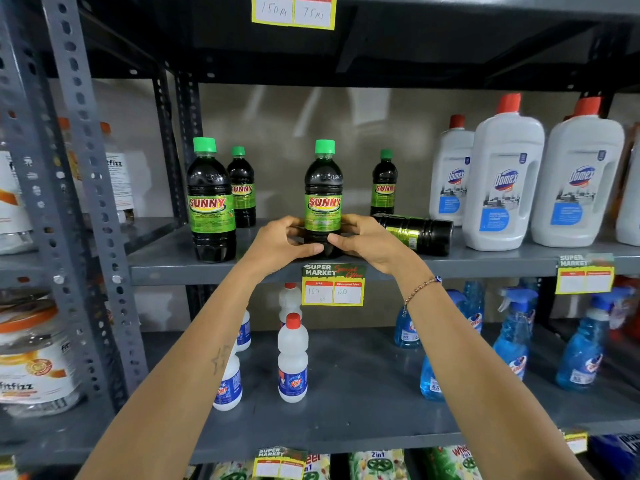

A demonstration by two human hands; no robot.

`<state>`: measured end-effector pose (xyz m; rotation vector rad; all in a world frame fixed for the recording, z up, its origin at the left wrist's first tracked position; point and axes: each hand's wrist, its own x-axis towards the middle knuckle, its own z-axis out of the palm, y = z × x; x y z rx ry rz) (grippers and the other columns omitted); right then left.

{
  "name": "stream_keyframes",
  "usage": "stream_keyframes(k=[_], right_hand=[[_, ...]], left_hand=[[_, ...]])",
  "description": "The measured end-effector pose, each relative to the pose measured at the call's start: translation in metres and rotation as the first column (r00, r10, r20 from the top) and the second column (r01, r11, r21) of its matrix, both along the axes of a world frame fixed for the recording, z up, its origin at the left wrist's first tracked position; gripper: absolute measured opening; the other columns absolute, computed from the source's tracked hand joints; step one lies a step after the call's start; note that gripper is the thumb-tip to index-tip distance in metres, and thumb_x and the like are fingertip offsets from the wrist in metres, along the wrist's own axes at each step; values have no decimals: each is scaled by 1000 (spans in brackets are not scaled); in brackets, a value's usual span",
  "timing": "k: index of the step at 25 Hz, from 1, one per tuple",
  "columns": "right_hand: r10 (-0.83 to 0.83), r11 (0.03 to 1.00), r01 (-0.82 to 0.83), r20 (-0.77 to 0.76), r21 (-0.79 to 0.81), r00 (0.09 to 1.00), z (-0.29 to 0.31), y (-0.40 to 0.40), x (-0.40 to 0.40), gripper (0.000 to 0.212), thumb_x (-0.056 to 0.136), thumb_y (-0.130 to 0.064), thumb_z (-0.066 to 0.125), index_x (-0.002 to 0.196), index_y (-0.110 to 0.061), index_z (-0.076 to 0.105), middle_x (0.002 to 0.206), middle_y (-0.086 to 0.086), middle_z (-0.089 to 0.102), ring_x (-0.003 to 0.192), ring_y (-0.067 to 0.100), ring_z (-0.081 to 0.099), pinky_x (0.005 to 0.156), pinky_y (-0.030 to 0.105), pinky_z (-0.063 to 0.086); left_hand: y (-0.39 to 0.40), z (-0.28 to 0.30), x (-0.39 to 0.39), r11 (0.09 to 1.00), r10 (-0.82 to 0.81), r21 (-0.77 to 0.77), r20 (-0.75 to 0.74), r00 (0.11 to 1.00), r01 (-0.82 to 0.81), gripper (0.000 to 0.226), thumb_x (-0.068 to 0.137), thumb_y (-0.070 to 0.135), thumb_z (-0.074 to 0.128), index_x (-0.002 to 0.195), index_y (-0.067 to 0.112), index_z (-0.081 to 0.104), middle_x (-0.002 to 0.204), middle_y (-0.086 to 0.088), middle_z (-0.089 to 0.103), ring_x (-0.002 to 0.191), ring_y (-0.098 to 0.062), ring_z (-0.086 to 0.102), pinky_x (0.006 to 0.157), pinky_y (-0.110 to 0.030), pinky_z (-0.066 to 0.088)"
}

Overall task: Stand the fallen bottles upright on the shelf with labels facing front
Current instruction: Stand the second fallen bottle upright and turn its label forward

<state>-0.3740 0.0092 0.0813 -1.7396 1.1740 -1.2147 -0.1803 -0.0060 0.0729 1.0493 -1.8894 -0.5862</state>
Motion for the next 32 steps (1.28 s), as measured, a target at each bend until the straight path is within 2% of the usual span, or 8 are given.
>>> stream_keyframes(k=[5,9,14,19,21,26,29,32], right_hand=[[28,1000,-28,-9,1,1000,1,7,-1,47,90,-5,62,135,-7,51,130,8,62,123,21,55,106,39,45],[32,1000,-32,-7,2,999,1,9,-2,46,91,-5,61,135,-7,51,131,6,62,123,20,55,106,38,45],[34,999,-35,56,17,998,0,13,-4,44,91,-3,59,134,-7,52,127,7,64,117,18,58,96,30,50],[9,999,-12,88,34,996,-2,12,-5,43,91,-2,58,134,-8,53,125,6,64,120,21,58,103,38,47],[8,999,-12,90,34,996,-1,13,-3,43,92,-1,57,134,-7,52,123,6,64,118,20,58,100,34,49],[31,999,-33,62,25,998,-1,22,-1,40,94,-2,54,134,-5,51,122,4,63,111,13,59,88,20,51],[-146,987,142,-53,-73,988,6,31,-8,47,91,-13,63,135,-5,51,127,3,61,117,15,58,97,25,47],[-409,889,388,-42,-242,911,27,43,-32,38,89,-20,65,126,-14,60,116,0,67,106,12,62,96,25,48]], left_hand=[[4,-3,1,999,-20,-36,-29,999,19,64,68,33,82,125,16,57,112,1,67,99,-9,63,90,-29,51],[7,-5,0,998,-20,-56,-43,999,18,63,69,34,82,124,17,57,108,5,65,96,-5,62,83,-21,50],[8,-8,1,995,-27,-94,-12,1000,26,63,72,37,79,127,17,56,112,5,65,95,-3,62,81,-16,49],[9,-10,-2,988,-1,-154,-20,1000,-2,61,72,37,79,124,16,58,111,3,67,90,-1,64,78,-13,49],[10,-13,-3,983,11,-180,-38,999,-18,59,71,36,80,123,17,58,108,4,67,84,3,64,73,-9,49],[11,-14,-5,986,10,-165,-26,1000,-14,66,73,39,78,129,15,54,115,1,67,84,-3,64,71,-8,48],[21,-24,-1,960,86,-261,-74,994,-102,55,87,45,60,132,15,47,113,8,61,87,-5,64,75,-20,49],[36,-44,-3,809,161,-551,-127,979,-205,21,99,25,42,106,10,54,96,0,59,87,-14,56,76,-31,46]])
